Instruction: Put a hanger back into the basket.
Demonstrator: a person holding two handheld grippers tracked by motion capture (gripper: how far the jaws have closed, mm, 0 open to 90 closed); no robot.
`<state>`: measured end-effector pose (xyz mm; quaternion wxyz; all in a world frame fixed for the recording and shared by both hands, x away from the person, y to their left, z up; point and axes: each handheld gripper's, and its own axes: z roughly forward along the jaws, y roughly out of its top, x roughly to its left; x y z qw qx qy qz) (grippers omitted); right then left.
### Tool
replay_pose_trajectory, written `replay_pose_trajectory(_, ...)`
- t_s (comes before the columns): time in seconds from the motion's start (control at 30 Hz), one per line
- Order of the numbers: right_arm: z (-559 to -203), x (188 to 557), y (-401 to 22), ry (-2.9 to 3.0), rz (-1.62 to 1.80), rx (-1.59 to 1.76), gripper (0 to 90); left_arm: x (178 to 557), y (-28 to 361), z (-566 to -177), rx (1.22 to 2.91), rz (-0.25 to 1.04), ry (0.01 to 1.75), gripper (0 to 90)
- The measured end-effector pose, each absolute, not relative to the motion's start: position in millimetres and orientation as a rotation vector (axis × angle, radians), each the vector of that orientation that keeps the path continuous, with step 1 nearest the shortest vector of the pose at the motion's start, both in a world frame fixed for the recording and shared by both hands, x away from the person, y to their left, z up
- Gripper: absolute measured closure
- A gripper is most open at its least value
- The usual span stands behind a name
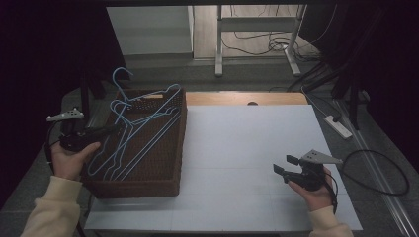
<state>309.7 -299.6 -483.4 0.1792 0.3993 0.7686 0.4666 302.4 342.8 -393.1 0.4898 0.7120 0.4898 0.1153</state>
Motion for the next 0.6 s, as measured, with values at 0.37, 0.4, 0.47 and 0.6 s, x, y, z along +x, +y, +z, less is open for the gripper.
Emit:
replay_pose_trajectory(0.37, -484, 310, -299, 2.179, 1.309, 1.128, 32.3, 320, 329, -422, 1.827, 0.260, 1.275, 86.6)
replay_pose_trajectory(0.4, -484, 310, -299, 2.181, 1.308, 1.127, 32.3, 321, 327, -424, 1.841, 0.263, 1.282, 86.6)
replay_pose_trajectory(0.47, -484, 310, -299, 2.181, 1.307, 1.127, 32.3, 326, 323, -431, 1.870, 0.263, 1.306, 86.6)
replay_pose_trajectory(0.6, -485, 310, -299, 2.183, 1.307, 1.128, 32.3, 333, 317, -443, 1.906, 0.249, 1.332, 86.6)
